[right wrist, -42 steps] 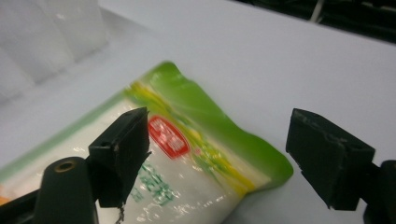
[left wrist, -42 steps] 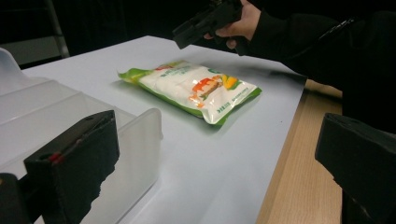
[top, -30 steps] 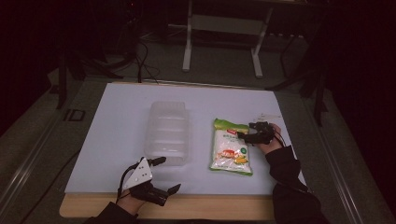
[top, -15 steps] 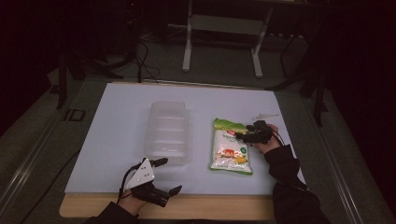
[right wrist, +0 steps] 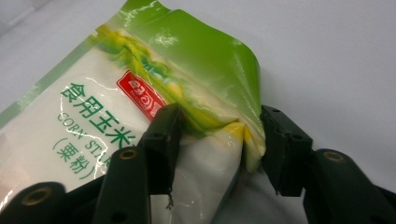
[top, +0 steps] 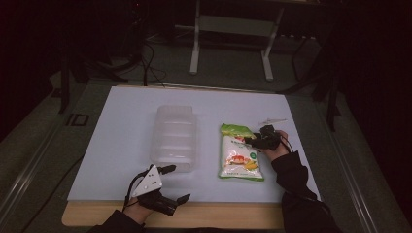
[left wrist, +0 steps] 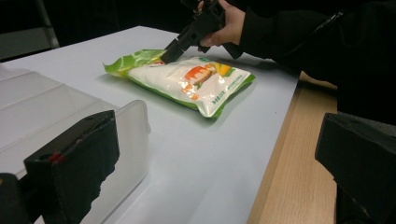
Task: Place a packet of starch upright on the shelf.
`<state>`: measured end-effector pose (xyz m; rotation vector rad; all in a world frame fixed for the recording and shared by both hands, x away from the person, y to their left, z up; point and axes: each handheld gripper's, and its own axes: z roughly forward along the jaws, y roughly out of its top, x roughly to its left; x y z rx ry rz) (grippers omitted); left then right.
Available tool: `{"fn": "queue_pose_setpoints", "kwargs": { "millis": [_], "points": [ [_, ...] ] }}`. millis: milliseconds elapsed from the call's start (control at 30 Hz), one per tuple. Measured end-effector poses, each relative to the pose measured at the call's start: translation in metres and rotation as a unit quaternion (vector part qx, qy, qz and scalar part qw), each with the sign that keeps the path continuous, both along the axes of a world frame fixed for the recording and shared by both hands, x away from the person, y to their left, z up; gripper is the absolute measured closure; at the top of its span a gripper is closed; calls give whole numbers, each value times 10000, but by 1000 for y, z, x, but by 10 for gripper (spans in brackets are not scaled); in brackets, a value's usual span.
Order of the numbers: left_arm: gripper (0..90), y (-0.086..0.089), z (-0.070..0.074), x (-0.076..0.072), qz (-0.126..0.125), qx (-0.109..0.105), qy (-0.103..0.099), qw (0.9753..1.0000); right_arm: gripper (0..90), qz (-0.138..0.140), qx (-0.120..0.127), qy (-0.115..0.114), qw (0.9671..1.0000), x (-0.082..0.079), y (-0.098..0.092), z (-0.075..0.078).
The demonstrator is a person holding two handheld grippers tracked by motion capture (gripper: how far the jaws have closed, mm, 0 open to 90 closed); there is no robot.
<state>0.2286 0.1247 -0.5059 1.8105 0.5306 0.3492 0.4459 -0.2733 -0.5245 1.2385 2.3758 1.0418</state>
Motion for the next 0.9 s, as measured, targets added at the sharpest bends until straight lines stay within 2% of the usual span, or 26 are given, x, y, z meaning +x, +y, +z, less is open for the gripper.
{"fn": "queue_pose_setpoints", "kwargs": {
  "millis": [33,200,333,467,700,900],
  "points": [
    [2,0,0,0,0,0,0,10000,544,0,0,0,10000,0,0,0],
    [2,1,1,0,19,-20,-25,10000,683,-203,6,51,9998,-2,1,6],
    [2,1,1,0,37,-25,-28,10000,709,-278,10,93,9996,-2,2,8],
    [2,1,1,0,44,-20,-38,10000,729,-242,-178,-34,9995,-6,6,12],
    [2,2,2,0,49,-16,-36,10000,752,-276,-166,-105,9994,-9,8,19],
    [2,2,2,1,51,-21,-28,10000,766,-184,-197,-217,9994,-15,9,28]
  ]
}}
